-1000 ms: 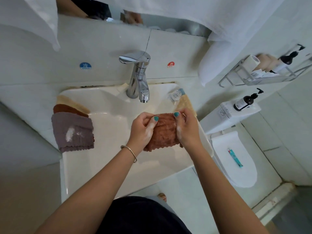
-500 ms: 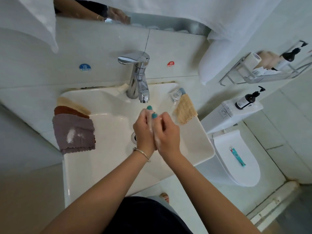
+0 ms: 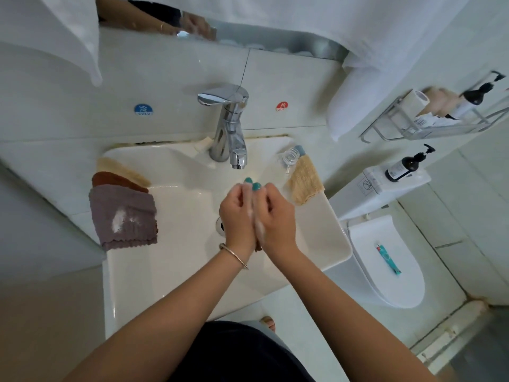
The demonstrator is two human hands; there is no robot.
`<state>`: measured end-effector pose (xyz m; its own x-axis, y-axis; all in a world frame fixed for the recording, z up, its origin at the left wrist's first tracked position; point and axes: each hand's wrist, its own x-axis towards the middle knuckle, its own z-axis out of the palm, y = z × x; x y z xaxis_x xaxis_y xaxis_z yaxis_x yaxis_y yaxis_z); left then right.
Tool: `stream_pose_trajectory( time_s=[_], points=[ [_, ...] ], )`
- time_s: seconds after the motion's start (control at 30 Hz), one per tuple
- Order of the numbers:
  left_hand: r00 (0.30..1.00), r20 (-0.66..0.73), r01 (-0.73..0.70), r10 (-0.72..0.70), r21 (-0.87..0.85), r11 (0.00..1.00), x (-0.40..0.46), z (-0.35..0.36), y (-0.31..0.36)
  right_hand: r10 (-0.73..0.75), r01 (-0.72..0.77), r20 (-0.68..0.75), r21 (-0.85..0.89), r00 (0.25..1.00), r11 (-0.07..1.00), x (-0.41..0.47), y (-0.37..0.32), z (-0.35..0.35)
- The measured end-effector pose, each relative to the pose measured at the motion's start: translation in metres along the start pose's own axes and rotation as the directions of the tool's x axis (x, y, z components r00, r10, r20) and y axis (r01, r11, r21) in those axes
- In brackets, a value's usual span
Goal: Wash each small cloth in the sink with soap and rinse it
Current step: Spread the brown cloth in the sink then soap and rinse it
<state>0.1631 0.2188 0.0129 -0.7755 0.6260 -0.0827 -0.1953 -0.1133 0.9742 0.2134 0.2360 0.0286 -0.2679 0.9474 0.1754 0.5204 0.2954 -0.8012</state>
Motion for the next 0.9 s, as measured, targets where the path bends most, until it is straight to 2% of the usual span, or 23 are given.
stream_pose_trajectory(
  time_s=[0.07,0.1,0.2,0.27,0.33,0.37,0.43,0.5,0.57,0.67,0.73,0.8,0.9],
  points=[
    [0.997,0.051,-0.052,0.053,-0.015,0.999,-0.008,0.002,0.006,0.093,-0.088,-0.039,0.104,0.995,0.991,0.007,0.001,-0.004],
    [0.998,0.048,-0.044,0.045,-0.025,0.999,-0.004,0.004,0.006,0.074,-0.067,-0.052,0.113,0.996,0.991,0.008,-0.002,-0.004],
    [0.998,0.0,0.064,-0.064,-0.089,0.994,0.008,0.001,0.004,-0.126,0.127,0.035,-0.035,0.991,0.991,-0.003,-0.008,-0.004],
    [0.999,0.042,-0.019,0.021,-0.03,0.999,-0.004,0.004,0.008,-0.049,0.05,0.031,-0.042,0.998,0.998,0.008,-0.002,-0.01],
    [0.991,0.114,-0.075,0.075,-0.007,0.997,-0.01,0.01,0.01,0.048,-0.047,-0.039,0.025,0.998,0.999,0.016,0.001,-0.016],
    [0.992,0.114,-0.046,0.048,-0.02,0.999,-0.004,0.012,0.012,0.026,-0.024,-0.057,0.034,0.998,0.999,0.014,-0.003,-0.017],
    [0.993,0.107,0.056,-0.047,-0.084,0.995,0.006,0.01,0.011,-0.071,0.071,-0.006,-0.016,0.997,0.997,0.005,-0.009,-0.017],
    [0.993,0.12,0.015,-0.009,-0.045,0.999,-0.002,0.009,0.01,-0.036,0.037,0.02,-0.054,0.999,0.998,0.006,-0.009,-0.02],
    [0.982,0.183,-0.037,0.038,-0.009,0.999,-0.012,0.012,0.012,0.047,-0.047,-0.046,0.003,0.998,0.999,0.014,-0.007,-0.024],
    [0.989,0.145,-0.014,0.02,-0.04,0.999,-0.003,0.011,0.016,-0.067,0.066,-0.017,-0.017,0.998,0.998,0.004,-0.014,-0.024],
    [0.984,0.175,-0.041,0.043,-0.019,0.999,-0.004,0.007,0.02,-0.038,0.041,0.036,-0.084,0.999,0.996,0.004,-0.007,-0.026],
    [0.957,0.279,-0.08,0.083,-0.023,0.997,-0.012,0.008,0.028,0.067,-0.067,-0.004,-0.006,0.998,0.998,0.015,-0.003,-0.033],
    [0.953,0.283,-0.099,0.109,-0.05,0.994,-0.002,0.008,0.036,0.152,-0.131,-0.077,0.223,0.985,0.966,0.024,-0.011,-0.044]
  ],
)
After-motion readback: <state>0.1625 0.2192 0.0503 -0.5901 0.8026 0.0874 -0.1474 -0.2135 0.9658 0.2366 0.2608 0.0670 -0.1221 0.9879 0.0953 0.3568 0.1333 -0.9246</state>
